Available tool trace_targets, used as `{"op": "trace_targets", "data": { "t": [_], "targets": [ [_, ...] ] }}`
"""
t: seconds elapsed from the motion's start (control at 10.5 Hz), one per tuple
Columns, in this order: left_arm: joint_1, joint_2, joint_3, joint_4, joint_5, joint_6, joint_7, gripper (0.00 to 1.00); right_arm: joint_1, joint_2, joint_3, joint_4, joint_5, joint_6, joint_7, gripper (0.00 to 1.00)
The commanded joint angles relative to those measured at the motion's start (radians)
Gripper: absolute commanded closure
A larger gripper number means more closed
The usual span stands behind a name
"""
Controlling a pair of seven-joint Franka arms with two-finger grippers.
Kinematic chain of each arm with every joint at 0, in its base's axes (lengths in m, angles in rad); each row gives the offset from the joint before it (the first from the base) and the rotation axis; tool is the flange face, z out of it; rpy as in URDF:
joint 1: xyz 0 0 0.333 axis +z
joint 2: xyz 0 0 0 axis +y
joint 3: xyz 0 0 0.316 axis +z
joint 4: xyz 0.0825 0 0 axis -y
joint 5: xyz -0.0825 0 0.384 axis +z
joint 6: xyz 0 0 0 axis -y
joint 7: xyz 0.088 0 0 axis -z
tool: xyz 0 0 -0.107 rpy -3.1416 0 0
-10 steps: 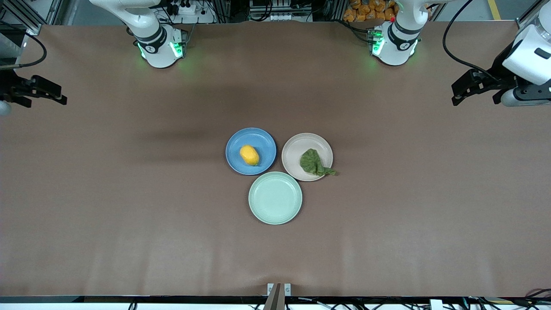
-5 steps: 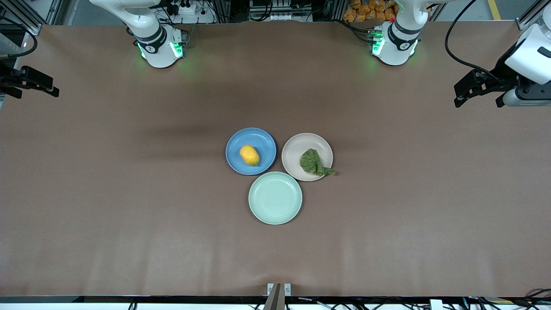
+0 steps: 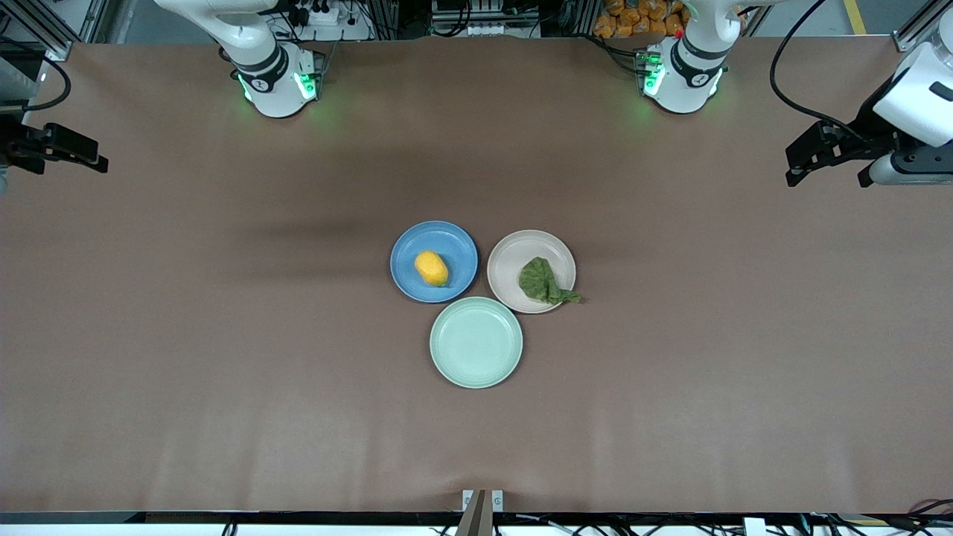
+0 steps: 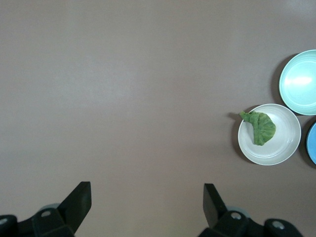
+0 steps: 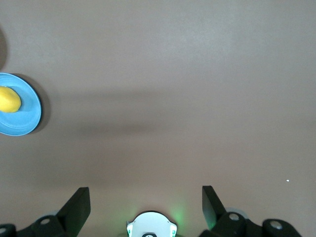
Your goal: Place lemon and lettuce in plates
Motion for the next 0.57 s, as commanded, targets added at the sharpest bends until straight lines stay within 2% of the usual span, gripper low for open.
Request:
{"op": "trace_targets", "data": {
  "t": [0.0, 0.48],
  "targets": [
    [0.008, -0.006, 0.000, 0.000, -0.014, 0.007, 0.026, 0.00, 0.000, 0.022, 0.006, 0.031, -0.010, -0.016, 0.026, 0.00],
    [0.006, 0.000, -0.001, -0.001, -0.016, 0.009, 0.026, 0.00, 0.000, 0.031, 0.006, 0.038, -0.005, -0.014, 0.025, 0.00]
  ]
}}
